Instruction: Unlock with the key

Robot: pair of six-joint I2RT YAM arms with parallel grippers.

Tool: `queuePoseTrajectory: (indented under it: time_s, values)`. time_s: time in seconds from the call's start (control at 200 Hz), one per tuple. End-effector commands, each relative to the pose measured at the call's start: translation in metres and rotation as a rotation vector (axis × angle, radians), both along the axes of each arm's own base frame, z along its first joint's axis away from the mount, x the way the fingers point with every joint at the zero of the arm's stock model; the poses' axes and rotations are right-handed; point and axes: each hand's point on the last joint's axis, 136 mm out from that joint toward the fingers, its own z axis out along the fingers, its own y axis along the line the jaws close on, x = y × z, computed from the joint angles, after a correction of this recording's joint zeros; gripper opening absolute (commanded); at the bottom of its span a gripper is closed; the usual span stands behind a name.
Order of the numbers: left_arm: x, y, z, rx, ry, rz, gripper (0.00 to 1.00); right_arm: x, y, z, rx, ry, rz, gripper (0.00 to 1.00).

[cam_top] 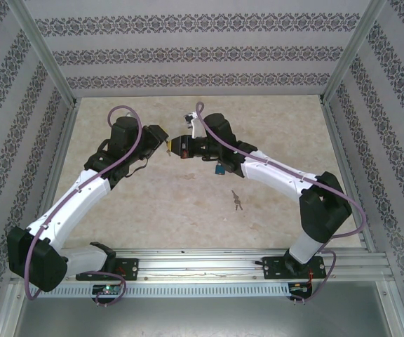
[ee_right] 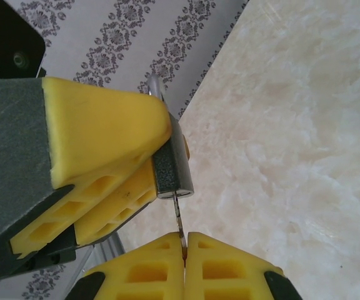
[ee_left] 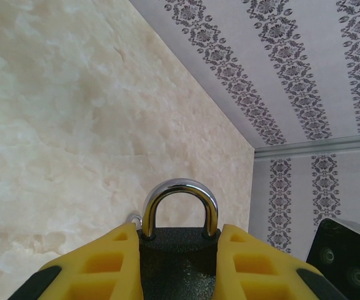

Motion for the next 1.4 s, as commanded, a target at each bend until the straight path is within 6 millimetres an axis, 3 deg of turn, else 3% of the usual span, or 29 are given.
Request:
queuePoseTrajectory:
  time_s: [0.0,0.125,0.215,0.29,0.46,0.565,0.665,0.809,1.134,1.394]
  values:
    - [-0.022,-0.036,0.008,-0.073,0.028,-0.175,0.0,-0.003,0.001,0.075,0.151,-0.207,0.057,0.0]
    - [-0.019,-0.042,0.007,-0.098,0.033,-0.193,0.0,0.001,0.0,0.079,0.151,-0.202,0.04,0.0]
    - [-0.018,-0.045,0.008,-0.109,0.033,-0.202,0.0,0.0,0.003,0.088,0.198,-0.206,0.058,0.08]
    - [-0.018,-0.046,0.01,-0.107,0.031,-0.208,0.0,0.003,0.005,0.089,0.186,-0.196,0.06,0.0]
    - [-0.02,-0.046,0.011,-0.096,0.03,-0.215,0.0,0.002,0.009,0.1,0.279,-0.108,0.146,0.0]
    - [-0.02,-0.046,0.011,-0.099,0.028,-0.218,0.0,-0.005,0.006,0.09,0.153,-0.237,0.124,0.03]
    - [-0.02,-0.046,0.011,-0.1,0.031,-0.22,0.0,0.0,-0.004,0.087,0.113,-0.283,0.078,0.08]
    - [-0.02,-0.047,0.012,-0.104,0.025,-0.222,0.0,0.005,-0.01,0.081,0.082,-0.297,0.059,0.02]
    - [-0.017,-0.026,0.01,-0.075,0.028,-0.133,0.0,-0.002,-0.02,0.065,0.074,-0.236,0.036,0.29]
    - [-0.013,-0.012,0.004,-0.079,0.037,-0.088,0.0,-0.018,-0.051,0.029,-0.028,-0.203,-0.052,0.34]
